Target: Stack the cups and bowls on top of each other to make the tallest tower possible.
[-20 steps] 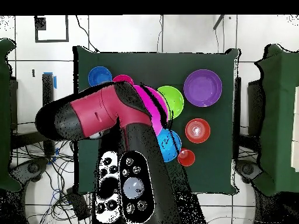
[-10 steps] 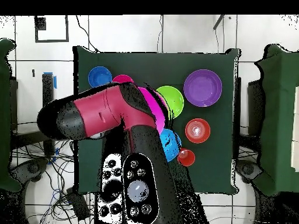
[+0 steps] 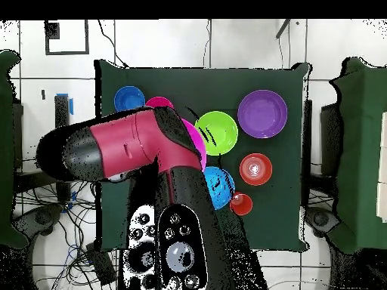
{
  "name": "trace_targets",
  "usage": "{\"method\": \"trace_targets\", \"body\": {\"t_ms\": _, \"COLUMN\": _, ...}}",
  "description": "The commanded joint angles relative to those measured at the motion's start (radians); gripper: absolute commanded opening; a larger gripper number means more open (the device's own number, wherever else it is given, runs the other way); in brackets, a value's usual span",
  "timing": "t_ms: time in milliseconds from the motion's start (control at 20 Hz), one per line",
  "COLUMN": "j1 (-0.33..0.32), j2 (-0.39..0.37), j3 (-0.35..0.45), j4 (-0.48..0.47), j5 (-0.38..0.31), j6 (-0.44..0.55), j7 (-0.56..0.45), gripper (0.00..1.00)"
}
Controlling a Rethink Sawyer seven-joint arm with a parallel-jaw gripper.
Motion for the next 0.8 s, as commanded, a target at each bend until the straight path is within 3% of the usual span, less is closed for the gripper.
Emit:
{"method": "trace_targets", "body": {"t_ms": 50, "j1": 0.048, "j2": -0.025, "j3": -0.005, "j4": -0.04, "j5": 0.02, "j6": 0.176, "j7": 0.076, "gripper": 0.0}}
{"method": "trace_targets", "body": {"t_ms": 450, "j1": 0.066, "j2": -0.023, "j3": -0.013, "j4": -0.057, "j5": 0.02, "j6": 0.199, "j7": 0.081, "gripper": 0.0}}
{"method": "trace_targets", "body": {"t_ms": 800, "j1": 0.056, "j2": -0.032, "j3": -0.018, "j4": -0.042, "j5": 0.033, "j6": 0.155, "j7": 0.056, "gripper": 0.0}}
